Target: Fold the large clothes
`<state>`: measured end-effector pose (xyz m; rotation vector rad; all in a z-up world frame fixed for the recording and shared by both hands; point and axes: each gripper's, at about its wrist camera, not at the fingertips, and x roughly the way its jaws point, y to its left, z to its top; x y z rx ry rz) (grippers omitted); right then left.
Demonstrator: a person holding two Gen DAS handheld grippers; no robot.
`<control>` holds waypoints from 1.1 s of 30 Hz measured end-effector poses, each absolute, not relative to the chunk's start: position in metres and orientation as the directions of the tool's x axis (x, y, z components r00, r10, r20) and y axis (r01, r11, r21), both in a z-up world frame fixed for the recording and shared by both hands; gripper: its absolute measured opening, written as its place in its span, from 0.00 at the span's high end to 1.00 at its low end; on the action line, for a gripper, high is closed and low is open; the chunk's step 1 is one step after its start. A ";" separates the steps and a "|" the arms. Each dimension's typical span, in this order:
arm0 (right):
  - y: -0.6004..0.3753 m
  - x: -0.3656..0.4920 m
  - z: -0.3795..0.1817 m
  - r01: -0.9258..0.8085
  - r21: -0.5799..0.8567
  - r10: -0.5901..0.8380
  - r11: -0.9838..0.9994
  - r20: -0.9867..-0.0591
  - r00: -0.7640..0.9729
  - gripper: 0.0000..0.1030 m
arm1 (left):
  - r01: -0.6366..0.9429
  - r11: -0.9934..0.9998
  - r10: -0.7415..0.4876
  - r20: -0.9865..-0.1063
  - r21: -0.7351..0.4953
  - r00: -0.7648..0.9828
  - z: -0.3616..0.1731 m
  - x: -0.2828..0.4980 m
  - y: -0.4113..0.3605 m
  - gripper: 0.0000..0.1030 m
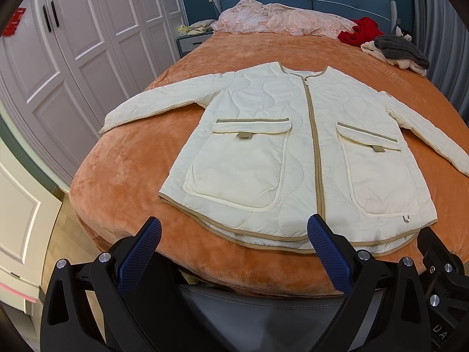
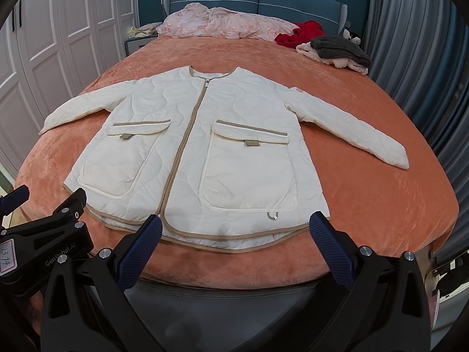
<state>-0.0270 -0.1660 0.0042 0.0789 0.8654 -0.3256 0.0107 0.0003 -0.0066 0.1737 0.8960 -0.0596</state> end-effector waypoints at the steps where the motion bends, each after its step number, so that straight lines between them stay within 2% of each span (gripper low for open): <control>1: -0.166 -0.027 0.004 0.312 -0.063 -0.249 0.948 -0.759 0.602 0.05 | 0.124 0.984 0.021 -0.781 0.126 0.624 -0.007 0.011 0.000 0.06; 25: -0.165 -0.024 0.000 0.311 -0.064 -0.248 0.948 -0.763 0.597 0.05 | 0.130 0.983 0.023 -0.786 0.130 0.617 -0.011 0.013 -0.003 0.06; 33: -0.206 -0.007 -0.019 0.340 0.014 -0.200 0.940 -0.786 0.585 0.05 | 0.138 0.982 0.014 -0.784 0.126 0.621 -0.017 0.032 -0.008 0.06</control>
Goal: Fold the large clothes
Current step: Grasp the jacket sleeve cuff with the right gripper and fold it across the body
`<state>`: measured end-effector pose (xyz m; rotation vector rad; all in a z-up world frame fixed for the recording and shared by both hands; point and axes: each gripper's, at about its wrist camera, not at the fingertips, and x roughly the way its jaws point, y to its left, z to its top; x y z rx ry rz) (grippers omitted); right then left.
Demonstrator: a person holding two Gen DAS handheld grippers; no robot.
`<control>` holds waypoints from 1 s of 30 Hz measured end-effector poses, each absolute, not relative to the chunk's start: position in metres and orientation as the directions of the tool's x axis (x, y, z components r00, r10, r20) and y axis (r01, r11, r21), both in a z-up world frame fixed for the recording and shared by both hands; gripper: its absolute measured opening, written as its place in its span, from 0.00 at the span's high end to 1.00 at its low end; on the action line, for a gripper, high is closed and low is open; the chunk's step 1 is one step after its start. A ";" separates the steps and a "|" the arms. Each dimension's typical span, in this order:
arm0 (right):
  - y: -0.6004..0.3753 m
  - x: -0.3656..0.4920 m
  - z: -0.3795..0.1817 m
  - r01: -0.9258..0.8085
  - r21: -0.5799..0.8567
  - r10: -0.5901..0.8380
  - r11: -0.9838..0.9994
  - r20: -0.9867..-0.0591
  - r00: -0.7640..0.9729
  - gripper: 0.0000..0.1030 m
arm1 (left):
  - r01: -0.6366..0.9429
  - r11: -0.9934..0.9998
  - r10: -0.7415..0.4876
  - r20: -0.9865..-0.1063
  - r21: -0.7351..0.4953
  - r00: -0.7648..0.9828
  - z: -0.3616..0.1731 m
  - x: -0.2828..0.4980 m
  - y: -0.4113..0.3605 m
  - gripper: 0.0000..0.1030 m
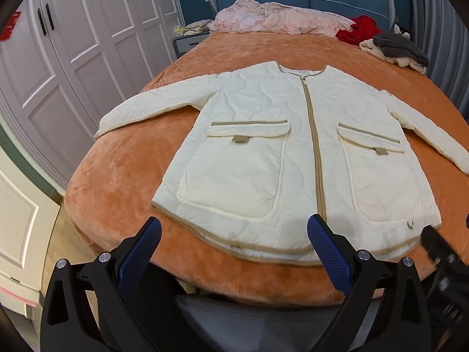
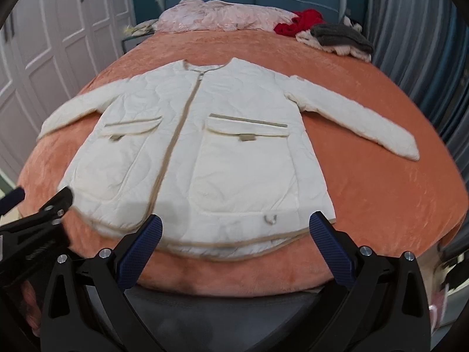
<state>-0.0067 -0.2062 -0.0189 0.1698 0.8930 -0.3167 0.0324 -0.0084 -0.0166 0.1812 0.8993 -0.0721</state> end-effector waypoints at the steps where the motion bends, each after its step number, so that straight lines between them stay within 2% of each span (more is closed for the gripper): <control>1: -0.223 -0.003 -0.021 0.365 0.044 -0.192 0.930 -0.789 0.584 0.05 | 0.133 0.983 0.015 -0.782 0.125 0.623 -0.016 0.037 -0.009 0.06; 7: -0.349 0.007 -0.035 0.554 0.224 -0.187 0.802 -0.787 0.588 0.05 | 0.087 0.989 0.035 -0.773 0.116 0.633 -0.018 0.071 -0.010 0.06; 15: -0.518 0.005 -0.052 0.760 0.296 -0.352 0.579 -0.750 0.560 0.05 | 0.052 0.990 0.068 -0.783 0.128 0.618 -0.032 0.116 -0.014 0.06; 24: -0.641 -0.004 -0.093 0.860 0.392 -0.435 0.325 -0.746 0.505 0.05 | -0.006 0.989 0.125 -0.805 0.149 0.580 -0.055 0.151 -0.011 0.06; 30: -0.674 -0.002 -0.113 0.871 0.436 -0.447 0.228 -0.748 0.491 0.06 | -0.039 0.985 0.163 -0.813 0.171 0.559 -0.069 0.168 -0.005 0.06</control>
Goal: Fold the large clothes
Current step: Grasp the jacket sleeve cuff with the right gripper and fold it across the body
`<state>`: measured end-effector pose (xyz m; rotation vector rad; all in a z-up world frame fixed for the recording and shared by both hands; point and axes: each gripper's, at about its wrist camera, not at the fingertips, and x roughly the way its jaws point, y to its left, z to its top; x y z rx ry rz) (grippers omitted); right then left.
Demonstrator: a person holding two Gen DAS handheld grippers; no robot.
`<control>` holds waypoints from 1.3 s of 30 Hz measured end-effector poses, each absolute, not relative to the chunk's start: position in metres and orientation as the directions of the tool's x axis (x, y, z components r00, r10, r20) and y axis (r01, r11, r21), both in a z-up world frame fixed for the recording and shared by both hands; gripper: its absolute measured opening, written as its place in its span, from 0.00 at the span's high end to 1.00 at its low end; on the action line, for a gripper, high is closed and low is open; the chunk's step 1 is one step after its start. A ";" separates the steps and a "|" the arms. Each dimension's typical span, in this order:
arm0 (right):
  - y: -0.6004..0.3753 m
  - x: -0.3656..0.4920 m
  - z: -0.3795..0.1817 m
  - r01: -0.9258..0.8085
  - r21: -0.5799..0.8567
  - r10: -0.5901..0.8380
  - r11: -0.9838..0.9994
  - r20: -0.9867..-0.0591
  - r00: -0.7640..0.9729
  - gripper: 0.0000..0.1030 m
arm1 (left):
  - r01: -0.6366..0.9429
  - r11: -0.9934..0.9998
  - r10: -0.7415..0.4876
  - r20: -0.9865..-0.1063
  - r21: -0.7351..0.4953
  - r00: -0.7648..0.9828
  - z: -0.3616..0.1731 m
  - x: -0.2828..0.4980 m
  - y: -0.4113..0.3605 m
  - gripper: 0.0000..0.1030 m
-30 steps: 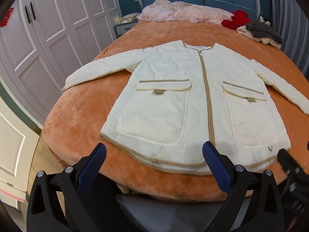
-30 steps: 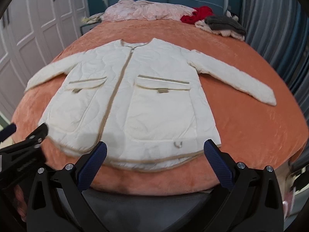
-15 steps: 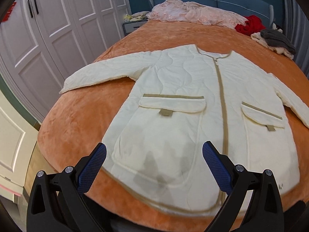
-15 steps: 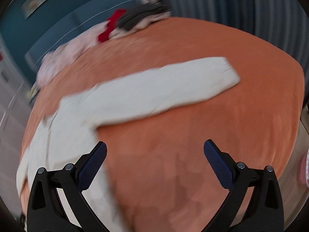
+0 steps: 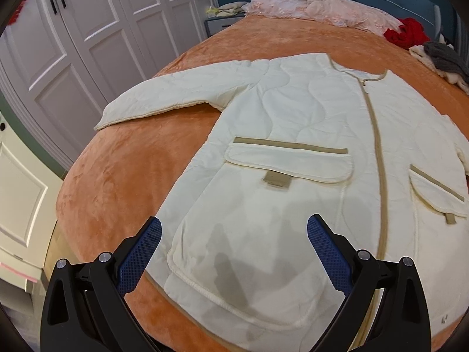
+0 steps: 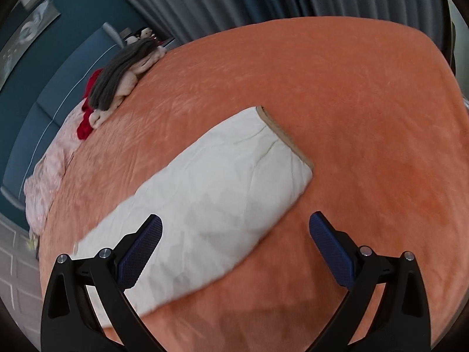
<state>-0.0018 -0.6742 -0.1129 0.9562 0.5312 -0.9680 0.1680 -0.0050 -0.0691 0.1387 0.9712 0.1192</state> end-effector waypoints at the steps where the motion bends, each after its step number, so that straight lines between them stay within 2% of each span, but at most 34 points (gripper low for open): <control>1: -0.678 0.002 -0.115 0.866 0.446 -0.442 0.225 -0.746 0.498 0.15 | -0.043 0.984 0.167 -0.814 0.172 0.556 -0.071 0.170 -0.004 0.06; 5: -0.688 0.017 -0.118 0.853 0.470 -0.399 0.229 -0.754 0.522 0.50 | -0.061 0.982 0.182 -0.820 0.178 0.542 -0.078 0.177 -0.001 0.06; 6: -0.688 0.023 -0.114 0.848 0.471 -0.398 0.243 -0.749 0.530 0.69 | -0.062 0.983 0.180 -0.822 0.175 0.540 -0.079 0.178 0.000 0.06; 7: -0.687 0.029 -0.110 0.844 0.473 -0.391 0.251 -0.748 0.536 0.82 | -0.062 0.983 0.181 -0.823 0.175 0.538 -0.079 0.179 0.000 0.06; 9: -0.681 0.041 -0.094 0.811 0.511 -0.381 0.286 -0.716 0.585 1.00 | -0.065 0.981 0.187 -0.820 0.181 0.540 -0.079 0.180 0.001 0.06; 12: -0.647 0.074 -0.041 0.707 0.551 -0.358 0.444 -0.614 0.703 1.00 | -0.072 0.981 0.191 -0.820 0.182 0.540 -0.080 0.182 0.006 0.06; 16: -0.557 0.139 0.048 0.497 0.471 -0.249 0.729 -0.493 0.834 1.00 | -0.094 0.981 0.192 -0.826 0.168 0.530 -0.082 0.182 0.016 0.06; 20: -0.505 0.175 0.070 0.409 0.469 -0.166 0.782 -0.477 0.863 0.98 | -0.120 0.983 0.185 -0.824 0.143 0.536 -0.074 0.178 0.030 0.06; 21: -0.500 0.177 0.068 0.422 0.453 -0.175 0.786 -0.490 0.854 0.85 | -0.123 0.983 0.184 -0.821 0.139 0.541 -0.071 0.177 0.033 0.06; 22: -0.498 0.177 0.061 0.459 0.417 -0.206 0.785 -0.523 0.827 0.58 | -0.124 0.983 0.184 -0.819 0.139 0.544 -0.070 0.176 0.035 0.06; 24: -0.505 0.161 0.040 0.542 0.372 -0.281 0.753 -0.563 0.777 0.32 | -0.127 0.982 0.187 -0.816 0.140 0.547 -0.068 0.175 0.041 0.06; 27: -0.535 0.121 0.009 0.653 0.350 -0.361 0.672 -0.615 0.701 0.31 | -0.131 0.981 0.192 -0.819 0.143 0.541 -0.070 0.173 0.047 0.06; 32: -0.627 0.033 -0.060 0.871 0.301 -0.481 0.390 -0.739 0.471 0.30 | -0.115 0.981 0.194 -0.829 0.157 0.524 -0.082 0.170 0.040 0.06; 39: -0.697 -0.021 -0.130 0.870 0.479 -0.399 0.117 -0.780 0.483 0.31 | -0.073 0.982 0.189 -0.841 0.176 0.506 -0.090 0.167 0.011 0.06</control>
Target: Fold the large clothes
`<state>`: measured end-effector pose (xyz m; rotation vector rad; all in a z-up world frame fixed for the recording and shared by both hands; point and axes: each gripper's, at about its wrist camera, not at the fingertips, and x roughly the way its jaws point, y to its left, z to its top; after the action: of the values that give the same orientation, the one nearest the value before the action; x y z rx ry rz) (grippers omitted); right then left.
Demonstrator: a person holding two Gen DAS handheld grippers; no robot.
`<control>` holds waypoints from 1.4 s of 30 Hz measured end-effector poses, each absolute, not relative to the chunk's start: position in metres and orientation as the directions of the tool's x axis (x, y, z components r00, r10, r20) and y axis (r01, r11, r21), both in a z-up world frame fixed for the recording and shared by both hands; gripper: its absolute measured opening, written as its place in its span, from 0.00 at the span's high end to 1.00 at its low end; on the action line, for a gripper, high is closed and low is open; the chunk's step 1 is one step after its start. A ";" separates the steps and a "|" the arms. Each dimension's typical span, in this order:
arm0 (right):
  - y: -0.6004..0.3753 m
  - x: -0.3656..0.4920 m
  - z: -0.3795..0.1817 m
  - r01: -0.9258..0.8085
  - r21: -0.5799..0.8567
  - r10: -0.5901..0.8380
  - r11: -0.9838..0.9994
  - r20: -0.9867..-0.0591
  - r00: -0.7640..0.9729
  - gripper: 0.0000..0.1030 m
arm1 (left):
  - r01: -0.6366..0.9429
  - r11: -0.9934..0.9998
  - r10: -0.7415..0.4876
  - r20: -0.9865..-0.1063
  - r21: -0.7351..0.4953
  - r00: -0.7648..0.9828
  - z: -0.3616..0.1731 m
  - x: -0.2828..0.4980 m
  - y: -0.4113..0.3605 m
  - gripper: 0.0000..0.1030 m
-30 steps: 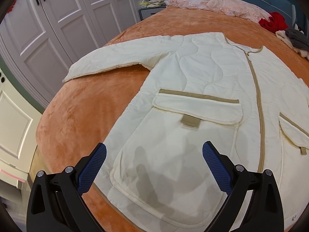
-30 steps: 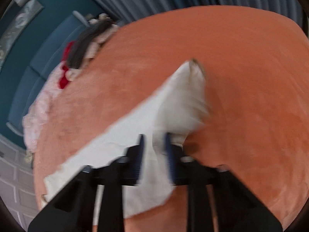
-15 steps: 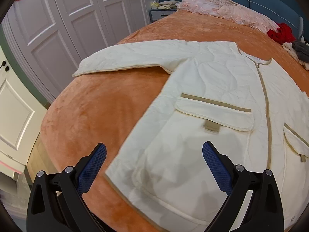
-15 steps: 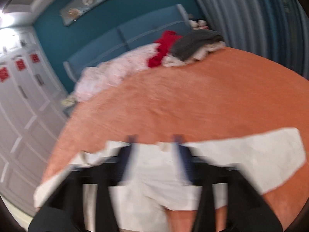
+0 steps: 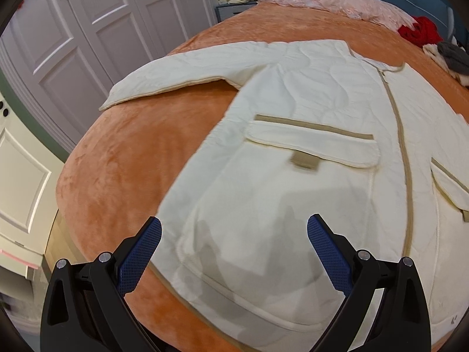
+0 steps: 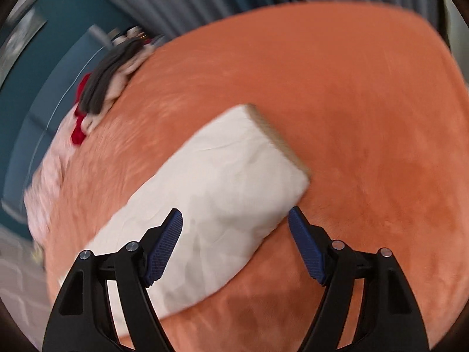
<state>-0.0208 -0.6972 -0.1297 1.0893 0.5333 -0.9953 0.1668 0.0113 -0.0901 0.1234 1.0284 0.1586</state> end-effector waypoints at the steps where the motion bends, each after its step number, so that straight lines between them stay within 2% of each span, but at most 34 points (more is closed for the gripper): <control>1: -0.699 -0.024 -0.135 0.863 0.495 -0.394 0.100 -0.777 0.491 0.39 | -0.067 0.981 0.190 -0.841 0.181 0.506 -0.090 0.167 0.008 0.06; 2: -0.701 -0.022 -0.138 0.854 0.512 -0.395 0.092 -0.769 0.503 0.46 | -0.060 0.981 0.191 -0.841 0.187 0.506 -0.090 0.167 0.006 0.06; 3: -0.698 -0.018 -0.134 0.851 0.515 -0.400 0.097 -0.763 0.508 0.63 | -0.056 0.980 0.194 -0.840 0.193 0.507 -0.090 0.167 0.004 0.06; 4: -0.699 -0.013 -0.130 0.845 0.521 -0.395 0.122 -0.755 0.523 0.86 | -0.053 0.979 0.196 -0.839 0.197 0.507 -0.090 0.167 0.004 0.06; 6: -0.687 0.009 -0.110 0.830 0.527 -0.404 0.182 -0.730 0.552 0.90 | -0.053 0.978 0.202 -0.838 0.204 0.507 -0.090 0.169 0.005 0.06; 10: -0.643 0.056 -0.029 0.738 0.518 -0.440 0.432 -0.594 0.674 0.92 | -0.069 0.978 0.206 -0.839 0.198 0.504 -0.090 0.169 0.012 0.06; 13: -0.578 0.109 0.046 0.583 0.479 -0.375 0.656 -0.464 0.803 0.92 | -0.081 0.978 0.206 -0.840 0.191 0.501 -0.091 0.168 0.018 0.06; 15: -0.519 0.150 0.091 0.440 0.437 -0.275 0.784 -0.392 0.878 0.92 | -0.093 0.979 0.203 -0.844 0.182 0.496 -0.092 0.166 0.025 0.06; 20: -0.380 0.224 0.133 0.141 0.347 -0.016 0.927 -0.341 0.940 0.92 | -0.121 0.981 0.193 -0.850 0.153 0.491 -0.090 0.161 0.042 0.06; 25: -0.240 0.279 0.101 -0.080 0.289 0.204 0.954 -0.430 0.880 0.92 | -0.139 0.982 0.180 -0.857 0.129 0.483 -0.090 0.159 0.066 0.06; 29: -0.165 0.296 0.046 -0.157 0.288 0.295 0.945 -0.538 0.789 0.91 | -0.159 0.982 0.168 -0.859 0.102 0.484 -0.090 0.160 0.085 0.06; 32: -0.131 0.305 -0.003 -0.180 0.281 0.320 0.943 -0.616 0.719 0.79 | -0.168 0.982 0.155 -0.862 0.082 0.482 -0.090 0.162 0.095 0.06; 33: -0.124 0.305 -0.014 -0.179 0.288 0.327 0.941 -0.632 0.703 0.70 | -0.170 0.983 0.149 -0.864 0.075 0.481 -0.091 0.163 0.097 0.06; 36: -0.119 0.287 -0.019 -0.179 0.364 0.377 0.914 -0.602 0.704 0.62 | -0.169 0.985 0.118 -0.869 0.041 0.481 -0.090 0.169 0.102 0.06; 37: -0.125 0.280 -0.017 -0.168 0.381 0.379 0.909 -0.588 0.715 0.55 | -0.167 0.986 0.103 -0.870 0.024 0.482 -0.090 0.172 0.102 0.06; 39: -0.136 0.270 -0.012 -0.143 0.404 0.368 0.904 -0.562 0.741 0.48 | -0.160 0.987 0.058 -0.869 -0.025 0.492 -0.085 0.182 0.101 0.06; 42: -0.165 0.248 -0.005 -0.051 0.423 0.302 0.905 -0.552 0.778 0.46 | -0.142 0.986 -0.003 -0.853 -0.090 0.521 -0.075 0.201 0.092 0.06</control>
<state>0.2480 -0.1648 -0.0051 0.4031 0.6560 0.1966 0.2008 0.0915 -0.0752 -0.1553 1.0202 0.0834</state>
